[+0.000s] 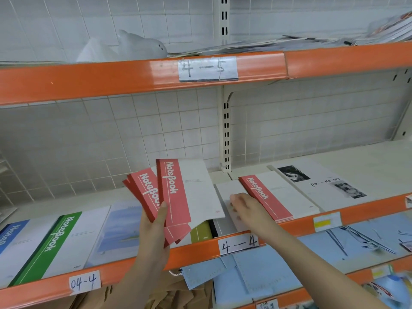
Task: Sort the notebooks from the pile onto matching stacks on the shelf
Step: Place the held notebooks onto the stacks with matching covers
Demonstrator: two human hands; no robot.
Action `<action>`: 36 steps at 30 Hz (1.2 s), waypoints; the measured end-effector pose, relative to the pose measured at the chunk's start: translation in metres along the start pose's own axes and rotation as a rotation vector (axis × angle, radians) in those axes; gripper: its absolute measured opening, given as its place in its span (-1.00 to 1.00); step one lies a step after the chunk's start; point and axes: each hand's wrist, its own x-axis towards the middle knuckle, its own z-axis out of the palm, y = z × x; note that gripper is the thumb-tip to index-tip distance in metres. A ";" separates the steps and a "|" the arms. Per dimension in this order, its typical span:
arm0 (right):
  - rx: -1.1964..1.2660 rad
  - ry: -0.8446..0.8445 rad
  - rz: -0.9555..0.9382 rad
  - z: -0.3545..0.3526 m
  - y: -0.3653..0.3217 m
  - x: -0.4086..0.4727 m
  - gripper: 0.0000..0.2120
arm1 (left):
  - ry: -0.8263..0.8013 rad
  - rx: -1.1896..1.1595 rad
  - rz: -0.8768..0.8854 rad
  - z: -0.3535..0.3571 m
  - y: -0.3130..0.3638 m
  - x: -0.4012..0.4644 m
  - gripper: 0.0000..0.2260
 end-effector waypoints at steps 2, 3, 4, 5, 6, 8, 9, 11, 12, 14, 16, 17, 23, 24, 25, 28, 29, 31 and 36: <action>0.232 -0.082 0.136 -0.003 -0.010 -0.001 -0.74 | -0.046 0.015 -0.020 0.010 -0.005 -0.005 -0.70; 0.223 -0.098 0.149 -0.004 -0.011 -0.002 -0.77 | -0.060 0.010 -0.035 0.016 -0.008 -0.007 -0.68; 0.206 -0.087 0.144 -0.006 -0.010 -0.002 -0.78 | -0.068 0.000 -0.050 0.022 -0.010 -0.009 -0.67; 0.196 -0.055 0.138 -0.009 -0.007 -0.001 -0.78 | -0.071 -0.011 -0.067 0.028 -0.013 -0.010 -0.68; 0.197 -0.016 0.140 -0.012 -0.004 0.000 -0.80 | -0.071 -0.016 -0.085 0.032 -0.015 -0.011 -0.70; 0.215 0.056 0.141 -0.021 0.003 0.000 -0.86 | -0.063 -0.002 -0.111 0.038 -0.021 -0.012 -0.74; 0.223 0.093 0.141 -0.028 0.007 0.000 -0.89 | -0.057 0.007 -0.119 0.041 -0.023 -0.013 -0.74; 0.259 0.194 0.147 -0.043 0.016 0.002 -0.94 | -0.045 0.017 -0.132 0.048 -0.027 -0.014 -0.71; 0.276 0.256 0.154 -0.053 0.021 0.003 -0.94 | -0.042 0.014 -0.135 0.051 -0.028 -0.014 -0.70; 0.290 0.391 0.168 -0.074 0.033 0.008 -0.89 | -0.040 -0.001 -0.130 0.059 -0.029 -0.015 -0.71; 0.252 0.513 0.178 -0.095 0.048 0.013 -0.80 | -0.035 -0.022 -0.114 0.064 -0.030 -0.015 -0.72; 0.217 0.553 0.174 -0.104 0.054 0.015 -0.78 | -0.029 -0.028 -0.106 0.067 -0.031 -0.014 -0.71; -0.051 0.529 0.176 -0.133 0.084 0.025 -0.75 | 0.038 -0.039 -0.074 0.075 -0.038 -0.011 -0.69; -0.094 0.508 0.183 -0.134 0.089 0.026 -0.76 | 0.039 -0.041 -0.068 0.075 -0.039 -0.011 -0.69; -0.135 0.487 0.188 -0.134 0.094 0.027 -0.76 | 0.040 -0.044 -0.065 0.076 -0.041 -0.012 -0.68; -0.257 0.446 0.184 -0.131 0.106 0.032 -0.75 | 0.034 -0.036 -0.063 0.077 -0.045 -0.014 -0.64; -0.298 0.425 0.183 -0.131 0.109 0.033 -0.74 | 0.036 -0.032 -0.064 0.077 -0.047 -0.015 -0.64; -0.376 0.369 0.187 -0.128 0.114 0.036 -0.80 | 0.045 -0.036 -0.059 0.078 -0.049 -0.017 -0.63; -0.478 0.298 0.209 -0.122 0.116 0.036 -0.84 | 0.066 -0.033 -0.056 0.082 -0.052 -0.018 -0.62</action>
